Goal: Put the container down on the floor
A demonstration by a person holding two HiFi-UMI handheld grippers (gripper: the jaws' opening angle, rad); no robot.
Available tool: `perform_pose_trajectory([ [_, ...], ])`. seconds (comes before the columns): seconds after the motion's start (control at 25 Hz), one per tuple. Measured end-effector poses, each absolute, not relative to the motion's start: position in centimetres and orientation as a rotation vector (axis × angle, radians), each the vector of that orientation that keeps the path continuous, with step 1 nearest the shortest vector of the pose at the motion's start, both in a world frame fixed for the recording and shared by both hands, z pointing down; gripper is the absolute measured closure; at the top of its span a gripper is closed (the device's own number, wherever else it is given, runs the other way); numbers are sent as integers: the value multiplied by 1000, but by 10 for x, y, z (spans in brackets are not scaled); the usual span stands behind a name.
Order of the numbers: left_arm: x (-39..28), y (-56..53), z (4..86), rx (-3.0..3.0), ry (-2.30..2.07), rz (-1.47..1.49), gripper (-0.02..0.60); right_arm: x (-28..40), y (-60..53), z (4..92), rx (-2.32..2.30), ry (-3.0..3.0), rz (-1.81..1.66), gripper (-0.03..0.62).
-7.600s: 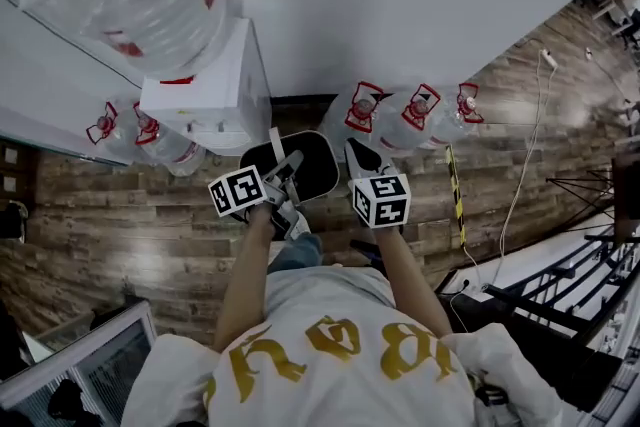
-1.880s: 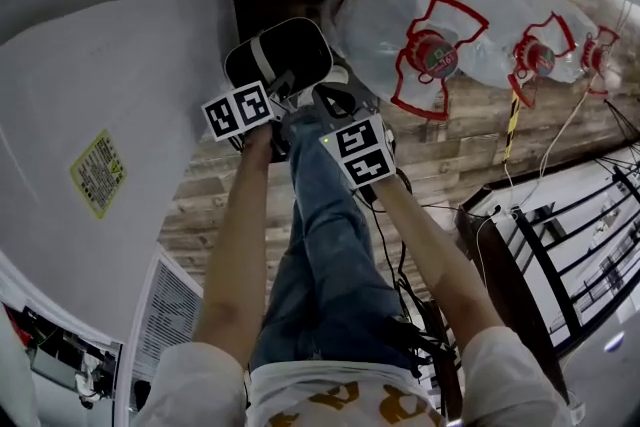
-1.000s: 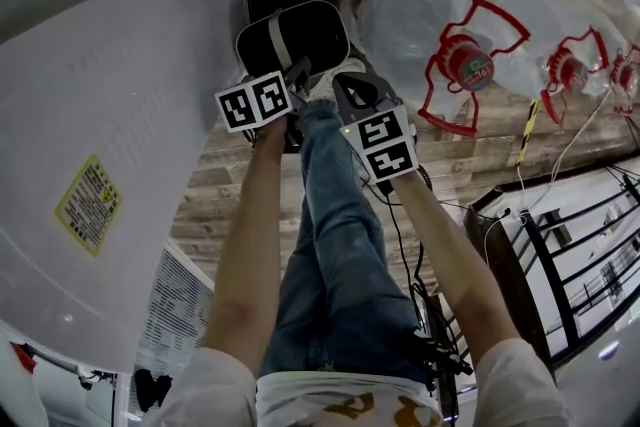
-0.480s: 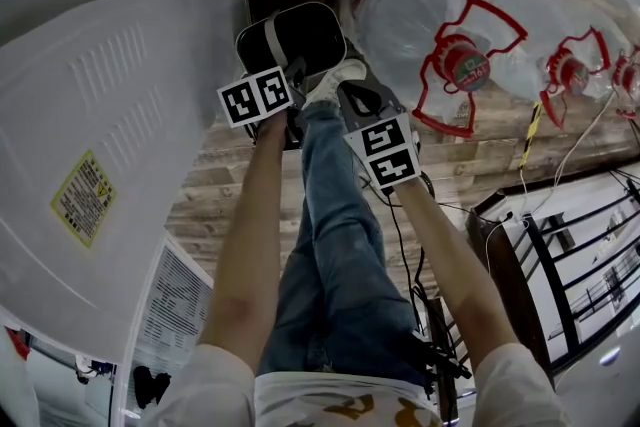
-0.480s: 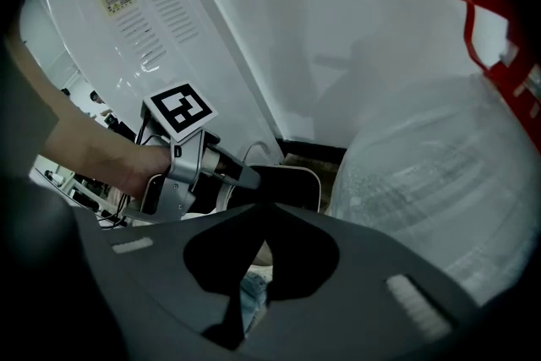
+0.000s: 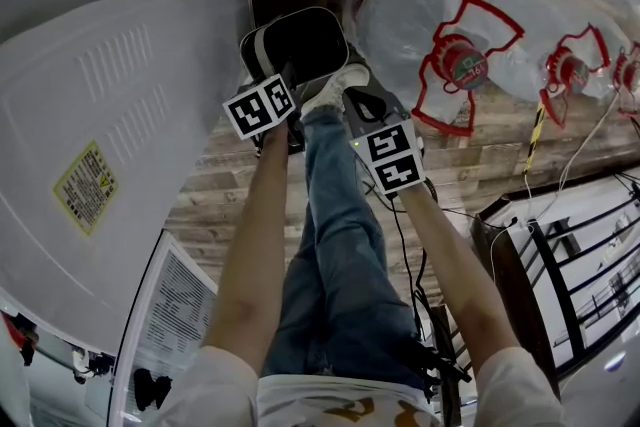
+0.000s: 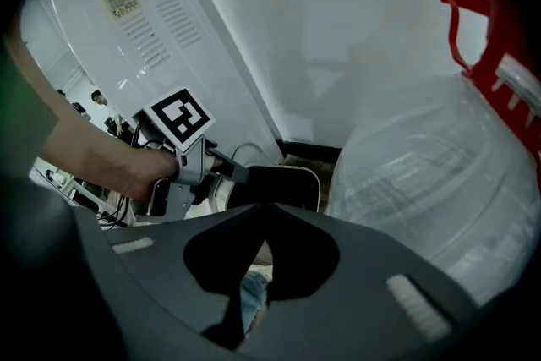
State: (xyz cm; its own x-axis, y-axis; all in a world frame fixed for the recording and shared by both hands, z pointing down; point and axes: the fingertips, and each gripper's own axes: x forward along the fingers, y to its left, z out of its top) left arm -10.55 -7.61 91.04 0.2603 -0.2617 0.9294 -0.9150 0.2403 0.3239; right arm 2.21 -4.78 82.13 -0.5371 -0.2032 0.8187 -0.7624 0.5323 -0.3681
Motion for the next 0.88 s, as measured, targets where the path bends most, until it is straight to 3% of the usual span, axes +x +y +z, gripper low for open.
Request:
perform_pose_trajectory([
  [0.12,-119,-68,910,1248,-1304,728,451,20,-45,819,771,-2037,953,566],
  [0.28,-137,-50,908,1170,-1345,796,402,14,-38,814,763,-2044,949,566],
  [0.88,-164,-23,906,1158,-1365,864,394,12,-34,810,757,-2043,918,566],
])
